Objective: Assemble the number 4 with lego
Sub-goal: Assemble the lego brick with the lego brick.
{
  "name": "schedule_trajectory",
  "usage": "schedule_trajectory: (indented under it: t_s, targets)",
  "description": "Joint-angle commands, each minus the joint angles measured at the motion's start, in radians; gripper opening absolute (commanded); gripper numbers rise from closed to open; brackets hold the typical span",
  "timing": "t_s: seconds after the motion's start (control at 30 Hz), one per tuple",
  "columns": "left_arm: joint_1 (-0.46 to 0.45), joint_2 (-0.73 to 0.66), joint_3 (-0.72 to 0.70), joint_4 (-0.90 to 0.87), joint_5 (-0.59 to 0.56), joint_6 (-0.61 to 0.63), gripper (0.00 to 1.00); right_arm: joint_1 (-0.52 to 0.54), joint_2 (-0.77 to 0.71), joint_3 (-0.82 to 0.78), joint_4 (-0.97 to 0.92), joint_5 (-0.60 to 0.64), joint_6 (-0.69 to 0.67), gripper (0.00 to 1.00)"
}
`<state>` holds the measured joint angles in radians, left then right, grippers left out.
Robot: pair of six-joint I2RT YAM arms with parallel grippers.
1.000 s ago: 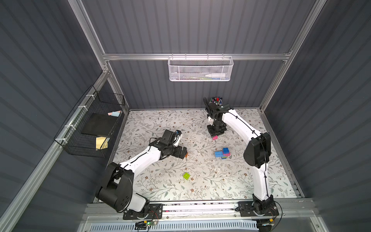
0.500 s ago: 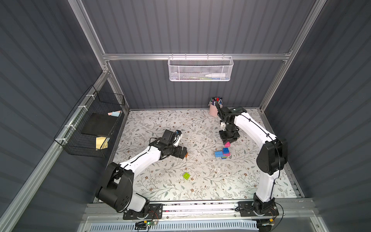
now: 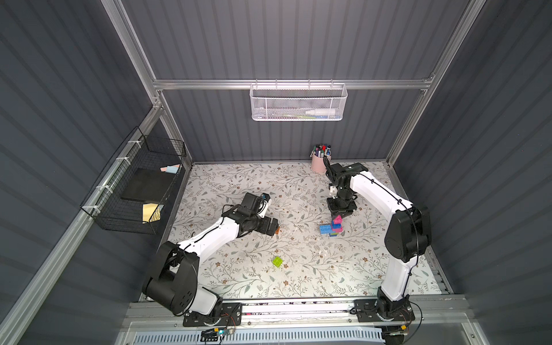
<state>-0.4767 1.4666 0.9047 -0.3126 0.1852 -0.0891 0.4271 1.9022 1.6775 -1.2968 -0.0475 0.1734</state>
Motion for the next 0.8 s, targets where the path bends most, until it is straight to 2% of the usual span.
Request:
schedule_trajectory:
  t_s: [0.0,0.77]
  targets:
    - [0.003,0.004,-0.001,-0.003,0.006,0.0,0.99,-0.001,-0.02,-0.02,0.001,-0.016,0.006,0.37]
    - [0.003,0.008,-0.001,0.0,0.007,-0.003,0.99,0.009,-0.051,-0.094,0.035,0.006,0.03,0.36]
